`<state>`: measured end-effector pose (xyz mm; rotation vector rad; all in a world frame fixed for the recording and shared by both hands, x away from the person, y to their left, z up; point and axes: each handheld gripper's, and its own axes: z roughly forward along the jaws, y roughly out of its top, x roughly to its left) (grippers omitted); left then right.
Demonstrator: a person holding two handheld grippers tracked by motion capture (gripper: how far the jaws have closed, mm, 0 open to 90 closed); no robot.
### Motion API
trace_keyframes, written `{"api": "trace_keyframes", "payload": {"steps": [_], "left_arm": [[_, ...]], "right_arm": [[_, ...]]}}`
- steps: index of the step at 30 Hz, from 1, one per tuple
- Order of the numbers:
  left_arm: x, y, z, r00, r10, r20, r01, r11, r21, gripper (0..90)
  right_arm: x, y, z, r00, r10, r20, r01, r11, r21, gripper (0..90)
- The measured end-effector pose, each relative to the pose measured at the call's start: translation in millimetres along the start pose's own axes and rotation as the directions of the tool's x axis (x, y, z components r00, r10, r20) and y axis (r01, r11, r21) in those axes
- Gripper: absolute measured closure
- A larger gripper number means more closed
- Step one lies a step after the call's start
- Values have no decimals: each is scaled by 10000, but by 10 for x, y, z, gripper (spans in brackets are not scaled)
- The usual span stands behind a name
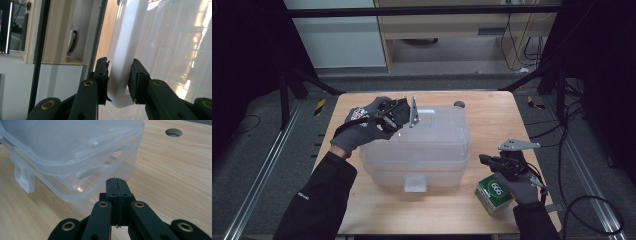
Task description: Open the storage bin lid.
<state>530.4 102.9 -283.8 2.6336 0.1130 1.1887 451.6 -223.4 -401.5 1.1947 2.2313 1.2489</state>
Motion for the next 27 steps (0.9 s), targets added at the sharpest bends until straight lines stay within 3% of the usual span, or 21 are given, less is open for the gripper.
{"api": "trace_keyframes", "payload": {"steps": [12, 17, 27], "left_arm": [[142, 15, 81, 9983, -523, -241, 523, 9986, -20, 694], [190, 27, 104, 9981, -563, -265, 565, 9984, 64, 691], [221, 25, 113, 9975, -694, -94, 694, 9976, 43, 681]], "right_arm": [[67, 22, 20, 9994, -23, -338, 18, 9999, -150, 900], [108, 33, 48, 9989, -30, -457, 16, 9996, -295, 900], [200, 105, 86, 9971, 51, -760, -123, 9955, -943, 900]]}}
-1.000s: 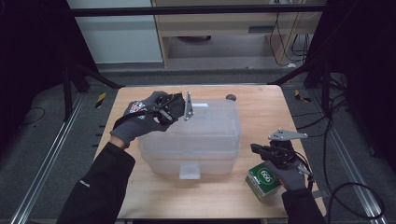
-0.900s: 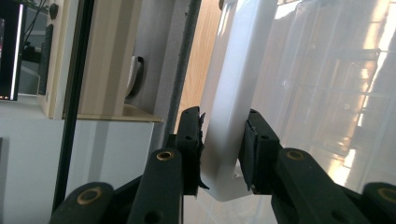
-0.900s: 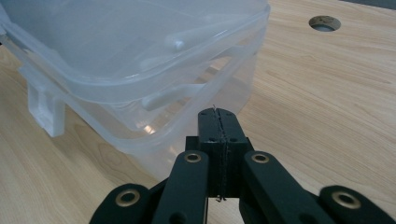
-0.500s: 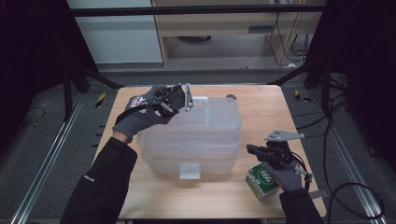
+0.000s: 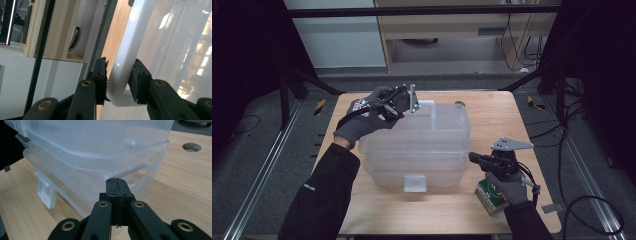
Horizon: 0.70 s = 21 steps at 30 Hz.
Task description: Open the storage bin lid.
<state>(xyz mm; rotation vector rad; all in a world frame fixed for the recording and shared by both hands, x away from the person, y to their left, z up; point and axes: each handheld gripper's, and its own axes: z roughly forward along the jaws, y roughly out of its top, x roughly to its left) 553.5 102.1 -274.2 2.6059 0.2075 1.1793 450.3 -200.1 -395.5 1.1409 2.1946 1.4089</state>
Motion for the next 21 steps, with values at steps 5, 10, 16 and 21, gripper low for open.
{"api": "trace_keyframes", "payload": {"steps": [5, 10, 16, 21], "left_arm": [[-23, -10, -13, 9999, -108, 75, 108, 9999, -39, 652], [-23, -35, -26, 9993, -360, 51, 361, 9990, -256, 594], [-37, -116, -156, 9960, -733, 520, 772, 9940, -778, 477], [-55, -239, -314, 9889, -1341, 637, 1411, 9826, -1211, 447]], "right_arm": [[1, 4, 14, 9995, 195, -243, -199, 9996, -187, 900], [-10, -9, 14, 9986, 381, -362, -390, 9989, -242, 900], [-12, -13, 19, 9986, 394, -359, -403, 9989, -243, 900], [-7, -10, 20, 9984, 434, -355, -441, 9988, -196, 900]]}}
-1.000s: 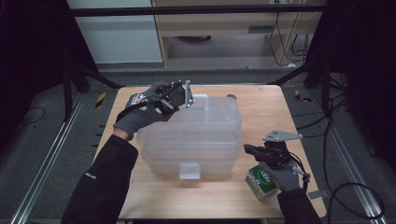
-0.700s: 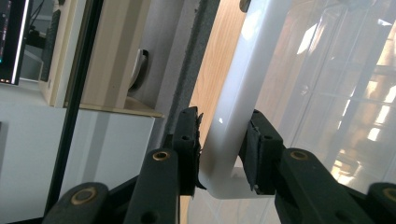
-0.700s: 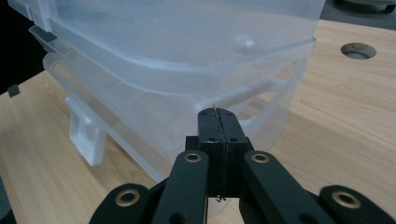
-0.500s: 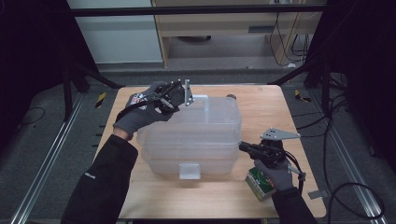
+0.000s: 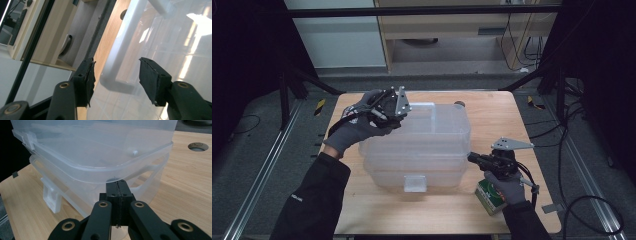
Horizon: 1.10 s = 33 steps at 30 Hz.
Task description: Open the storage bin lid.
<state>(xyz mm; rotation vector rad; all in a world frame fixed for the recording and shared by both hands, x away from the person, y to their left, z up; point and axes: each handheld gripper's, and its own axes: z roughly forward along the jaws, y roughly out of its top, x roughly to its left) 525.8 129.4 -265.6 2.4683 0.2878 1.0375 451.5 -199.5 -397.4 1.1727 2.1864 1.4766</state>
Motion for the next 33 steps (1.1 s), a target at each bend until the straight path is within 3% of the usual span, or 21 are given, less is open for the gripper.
{"api": "trace_keyframes", "payload": {"steps": [3, 7, 9, 12, 13, 15, 21, 23, 25, 26, 27, 28, 30, 31, 32, 33], "left_arm": [[-3, -82, -93, 9988, -481, -2, 481, 9986, -234, 446], [7, -226, -210, 9889, -1486, 75, 1487, 9858, -786, 447], [12, -330, -274, 9756, -2191, 124, 2191, 9695, -1102, 450], [9, -460, -335, 9569, -2901, -144, 2855, 9485, -1369, 452], [9, -503, -357, 9482, -3172, -172, 3113, 9386, -1490, 452], [21, -591, -400, 9261, -3773, -2, 3710, 9106, -1822, 464], [3, -833, -519, 8723, -4870, -437, 4679, 8573, -2148, 510], [-13, -929, -570, 8447, -5339, -373, 5100, 8241, -2465, 539], [-35, -1024, -620, 8232, -5646, -601, 5325, 8044, -2633, 567], [-40, -1081, -646, 8097, -5836, -617, 5485, 7899, -2742, 587], [-40, -1081, -646, 8097, -5836, -617, 5485, 7899, -2742, 610], [-58, -1193, -685, 7904, -6094, -624, 5707, 7695, -2866, 629], [-80, -1308, -708, 7739, -6298, -667, 5849, 7512, -3060, 663], [-100, -1362, -719, 7593, -6467, -727, 6010, 7397, -3027, 684], [-118, -1411, -723, 7554, -6499, -836, 6024, 7390, -3017, 701], [-137, -1458, -727, 7457, -6592, -965, 6092, 7334, -3017, 712]], "right_arm": [[3, 0, 5, 10000, -17, 14, 17, 10000, 38, 900], [2, 1, 5, 10000, -4, 19, 4, 10000, 42, 900], [3, 1, 4, 10000, -3, 23, 3, 10000, 9, 900], [3, 3, 5, 10000, 32, 4, -32, 10000, 60, 900], [2, 3, 6, 10000, 32, 5, -32, 10000, 68, 900], [2, 4, 5, 10000, 47, 5, -47, 10000, 71, 900], [4, 4, 6, 10000, 54, 17, -55, 10000, 75, 900], [3, 4, 6, 10000, 51, 23, -51, 10000, 78, 900], [4, 5, 7, 10000, 27, 36, -27, 9999, 105, 900], [5, 6, 6, 10000, 28, 37, -28, 9999, 96, 900], [5, 6, 6, 10000, 28, 37, -28, 9999, 96, 900], [4, 6, 7, 10000, 42, 27, -42, 9999, 108, 900], [7, 8, 5, 10000, 51, 53, -51, 9999, 131, 900], [6, 8, 5, 10000, 26, 58, -27, 9999, 118, 900], [8, 10, 6, 10000, 42, 55, -43, 9999, 147, 900], [10, 9, 6, 10000, 55, 60, -56, 9999, 130, 900]]}}
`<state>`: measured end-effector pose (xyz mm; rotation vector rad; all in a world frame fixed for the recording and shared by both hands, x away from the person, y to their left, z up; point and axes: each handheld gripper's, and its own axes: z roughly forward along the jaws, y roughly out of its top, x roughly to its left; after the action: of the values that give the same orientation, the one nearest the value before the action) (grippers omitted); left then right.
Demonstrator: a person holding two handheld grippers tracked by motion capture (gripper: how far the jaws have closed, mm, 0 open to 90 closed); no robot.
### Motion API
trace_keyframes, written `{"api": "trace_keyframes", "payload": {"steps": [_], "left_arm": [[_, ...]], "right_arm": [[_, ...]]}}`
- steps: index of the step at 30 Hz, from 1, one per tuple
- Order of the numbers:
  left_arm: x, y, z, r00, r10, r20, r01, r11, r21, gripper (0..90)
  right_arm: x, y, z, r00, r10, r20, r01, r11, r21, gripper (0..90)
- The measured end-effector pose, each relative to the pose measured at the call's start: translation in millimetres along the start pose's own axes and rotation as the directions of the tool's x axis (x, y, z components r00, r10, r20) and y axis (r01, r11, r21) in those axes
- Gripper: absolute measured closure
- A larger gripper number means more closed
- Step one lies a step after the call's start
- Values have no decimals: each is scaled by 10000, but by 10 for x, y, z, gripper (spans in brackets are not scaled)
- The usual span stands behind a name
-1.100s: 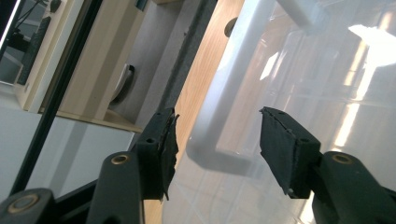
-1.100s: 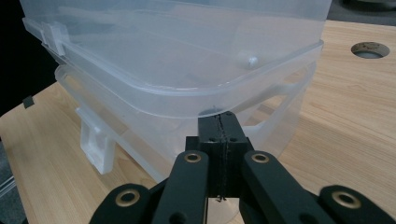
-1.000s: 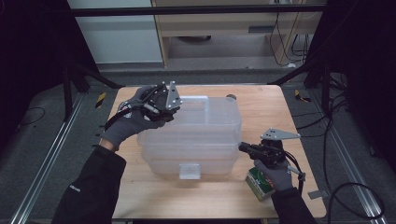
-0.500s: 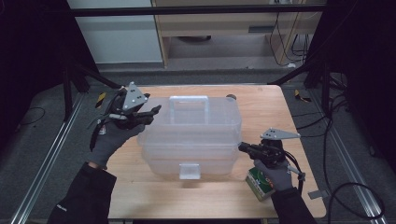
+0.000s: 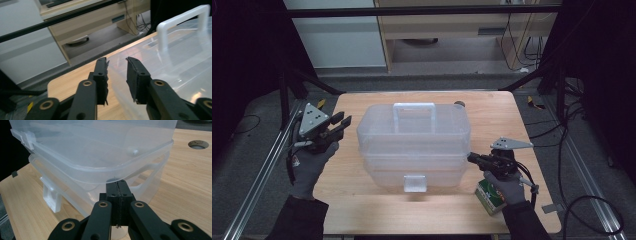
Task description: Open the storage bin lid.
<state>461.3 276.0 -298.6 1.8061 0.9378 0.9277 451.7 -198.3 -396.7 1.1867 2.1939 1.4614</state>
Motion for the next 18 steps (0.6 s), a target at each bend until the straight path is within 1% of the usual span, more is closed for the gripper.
{"api": "trace_keyframes", "payload": {"steps": [1, 2, 3, 4, 5, 6, 8, 9, 10, 11, 12, 13, 14, 16, 18], "left_arm": [[16, -45, -17, 9998, -180, -85, 179, 9998, -52, 731], [16, -45, -17, 9998, -180, -85, 179, 9998, -52, 748], [39, -131, -50, 9988, -382, -309, 378, 9992, -116, 765], [41, -175, -65, 9978, -433, -497, 427, 9990, -124, 778], [45, -208, -75, 9972, -499, -562, 492, 9987, -128, 796], [51, -261, -83, 9963, -681, -525, 674, 9976, -160, 809], [54, -346, -88, 9937, -906, -663, 902, 9959, -79, 833], [56, -393, -92, 9922, -1071, -646, 1066, 9942, -102, 849], [56, -437, -88, 9915, -1136, -635, 1135, 9935, -48, 864], [51, -481, -84, 9909, -1142, -715, 1145, 9934, 0, 874], [48, -527, -80, 9899, -1228, -712, 1235, 9923, 47, 889], [45, -573, -73, 9897, -1312, -580, 1322, 9911, 143, 892], [36, -619, -65, 9894, -1329, -593, 1343, 9907, 210, 893], [31, -686, -26, 9921, -1171, -457, 1197, 9911, 580, 894], [20, -746, -1, 9916, -1259, -295, 1277, 9894, 695, 894]], "right_arm": [[-1, 1, 0, 10000, 15, -10, -15, 10000, 20, 900], [-2, 0, 1, 10000, 1, -3, -1, 10000, 13, 900], [-2, 0, 2, 10000, 12, -9, -12, 10000, 18, 900], [-2, -1, 2, 10000, 7, -5, -7, 10000, 20, 900], [-1, -1, 1, 10000, 38, -27, -38, 10000, 27, 900], [-1, -1, 2, 10000, 46, -21, -46, 10000, 38, 900], [-1, -2, 4, 10000, 56, -33, -55, 10000, 39, 900], [1, -2, 6, 10000, 48, -21, -48, 10000, 40, 900], [3, -3, 8, 10000, 55, -21, -54, 10000, 61, 900], [3, -4, 7, 10000, 30, -20, -30, 10000, 81, 900], [2, -4, 7, 10000, 29, -22, -29, 10000, 79, 900], [1, -5, 9, 10000, 37, -35, -36, 10000, 88, 900], [1, -5, 9, 10000, 40, -42, -40, 10000, 84, 900], [0, -5, 9, 10000, 40, -49, -39, 10000, 79, 900], [-1, -7, 9, 10000, 55, -57, -54, 10000, 63, 900]]}}
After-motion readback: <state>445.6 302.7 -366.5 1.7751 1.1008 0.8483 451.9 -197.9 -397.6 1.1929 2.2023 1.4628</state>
